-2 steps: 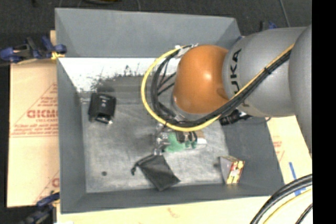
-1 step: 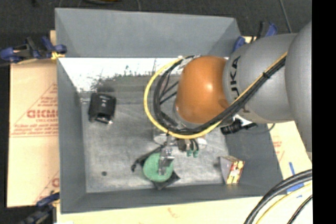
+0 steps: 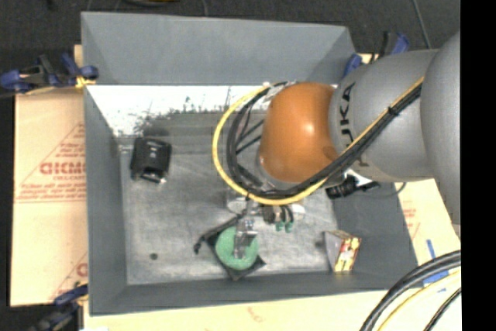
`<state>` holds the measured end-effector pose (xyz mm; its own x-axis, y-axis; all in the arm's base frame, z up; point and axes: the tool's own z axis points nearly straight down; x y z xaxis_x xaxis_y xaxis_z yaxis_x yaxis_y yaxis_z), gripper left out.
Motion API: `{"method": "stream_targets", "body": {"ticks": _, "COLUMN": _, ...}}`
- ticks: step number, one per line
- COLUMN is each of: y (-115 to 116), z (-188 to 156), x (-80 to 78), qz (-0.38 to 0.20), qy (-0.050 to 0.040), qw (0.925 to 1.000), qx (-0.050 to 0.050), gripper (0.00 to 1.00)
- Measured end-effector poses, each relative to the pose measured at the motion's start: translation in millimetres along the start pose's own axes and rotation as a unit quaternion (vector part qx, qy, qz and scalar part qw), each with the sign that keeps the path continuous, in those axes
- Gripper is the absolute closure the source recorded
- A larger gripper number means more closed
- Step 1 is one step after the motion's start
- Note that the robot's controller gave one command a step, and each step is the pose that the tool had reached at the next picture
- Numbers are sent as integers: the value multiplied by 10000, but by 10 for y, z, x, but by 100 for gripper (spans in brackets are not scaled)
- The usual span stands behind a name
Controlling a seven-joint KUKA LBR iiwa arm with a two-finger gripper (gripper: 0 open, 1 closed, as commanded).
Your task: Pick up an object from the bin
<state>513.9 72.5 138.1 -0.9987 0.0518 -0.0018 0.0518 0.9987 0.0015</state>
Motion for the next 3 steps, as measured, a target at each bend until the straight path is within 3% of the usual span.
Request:
{"method": "stream_targets", "body": {"ticks": 1, "y": -464, "z": 607, "x": 185, "qz": -2250, "qy": -81, "qw": 9743, "qx": -15, "gripper": 100}}
{"method": "stream_targets", "body": {"ticks": 2, "y": -464, "z": 607, "x": 185, "qz": -2244, "qy": -80, "qw": 9745, "qx": -16, "gripper": 100}}
{"method": "stream_targets", "body": {"ticks": 3, "y": -511, "z": 59, "x": 100, "qz": -2169, "qy": -1, "qw": 9762, "qx": 1, "gripper": 100}}
